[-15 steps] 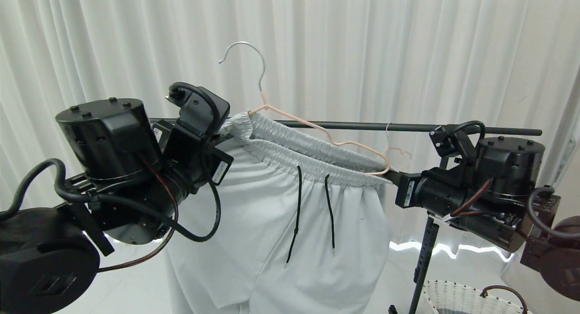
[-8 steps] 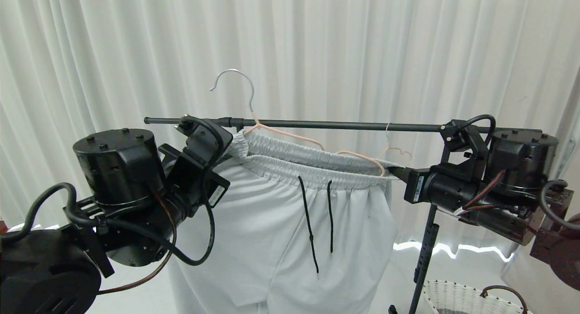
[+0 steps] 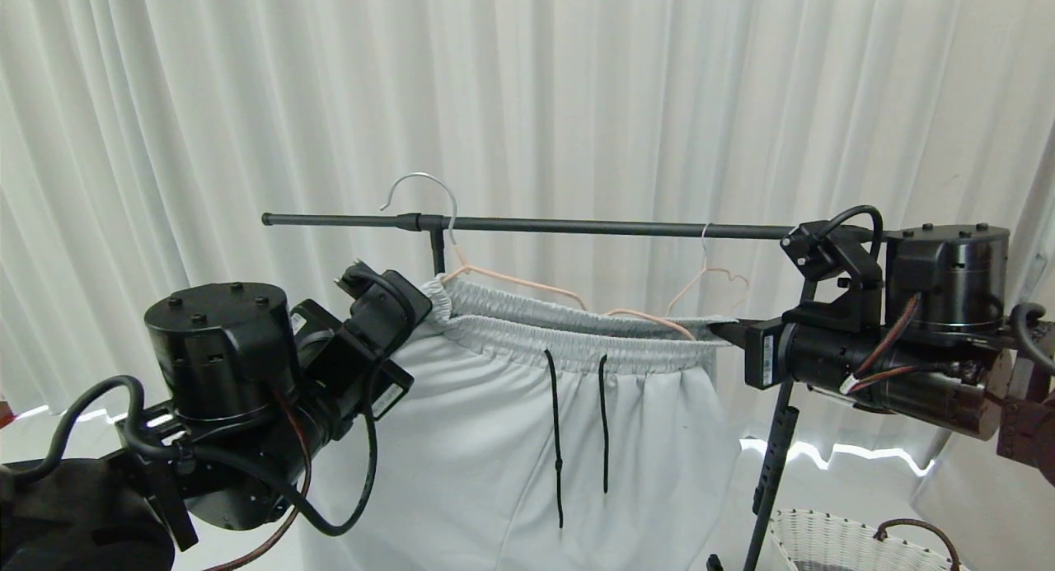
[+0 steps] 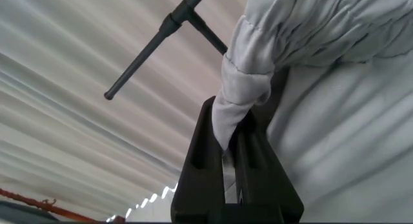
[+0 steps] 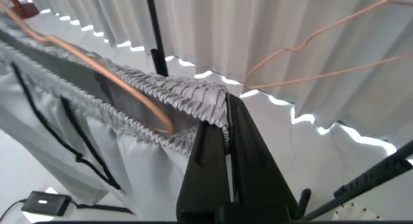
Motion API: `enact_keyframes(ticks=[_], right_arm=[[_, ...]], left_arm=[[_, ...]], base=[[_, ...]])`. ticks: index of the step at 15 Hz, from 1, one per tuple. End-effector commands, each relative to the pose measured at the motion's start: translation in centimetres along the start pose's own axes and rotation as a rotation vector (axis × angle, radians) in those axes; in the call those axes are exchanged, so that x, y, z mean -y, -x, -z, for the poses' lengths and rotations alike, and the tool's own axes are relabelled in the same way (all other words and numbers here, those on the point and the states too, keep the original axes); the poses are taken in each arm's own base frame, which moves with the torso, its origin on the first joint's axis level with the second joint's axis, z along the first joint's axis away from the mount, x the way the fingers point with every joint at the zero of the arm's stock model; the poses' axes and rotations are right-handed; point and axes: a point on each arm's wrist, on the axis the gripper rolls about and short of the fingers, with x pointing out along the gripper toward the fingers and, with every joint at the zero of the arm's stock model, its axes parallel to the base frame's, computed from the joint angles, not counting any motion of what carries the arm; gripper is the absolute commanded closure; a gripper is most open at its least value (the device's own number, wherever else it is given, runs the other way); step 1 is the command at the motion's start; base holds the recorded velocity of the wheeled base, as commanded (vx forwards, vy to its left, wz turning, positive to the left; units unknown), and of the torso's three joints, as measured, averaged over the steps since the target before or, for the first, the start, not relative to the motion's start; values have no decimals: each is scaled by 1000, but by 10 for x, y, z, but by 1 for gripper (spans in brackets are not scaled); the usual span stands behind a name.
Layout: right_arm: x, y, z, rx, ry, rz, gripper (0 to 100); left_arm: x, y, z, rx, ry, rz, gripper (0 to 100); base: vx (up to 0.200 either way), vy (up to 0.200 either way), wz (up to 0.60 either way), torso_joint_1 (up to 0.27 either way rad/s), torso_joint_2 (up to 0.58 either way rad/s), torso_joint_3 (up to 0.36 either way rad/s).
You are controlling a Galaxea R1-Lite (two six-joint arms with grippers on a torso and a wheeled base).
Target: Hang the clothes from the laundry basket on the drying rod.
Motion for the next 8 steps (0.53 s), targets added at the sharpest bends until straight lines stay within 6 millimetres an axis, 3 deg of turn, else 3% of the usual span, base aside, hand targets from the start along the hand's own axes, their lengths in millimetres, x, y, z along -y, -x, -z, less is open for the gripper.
enact_keyframes(ticks=[1,3,4,8], right_arm=[[-10,3,-5,15,14,-35,100],[-20,3,-4,-1,25,-65,100],[-21,3,-2,-6,26,-70,0],[-9,7,-4,3,42,-24,0]], left_arm=[[4,-3,-1,11,-1,18,100],[4,-5,-3,37,5,22,100],[4,-5,-3,41,9,18,100],[1,-4,-5,53,24,5,100]], base=[[0,0,0,0,0,0],[0,0,0,0,0,0],[0,0,0,0,0,0],[0,0,0,0,0,0]])
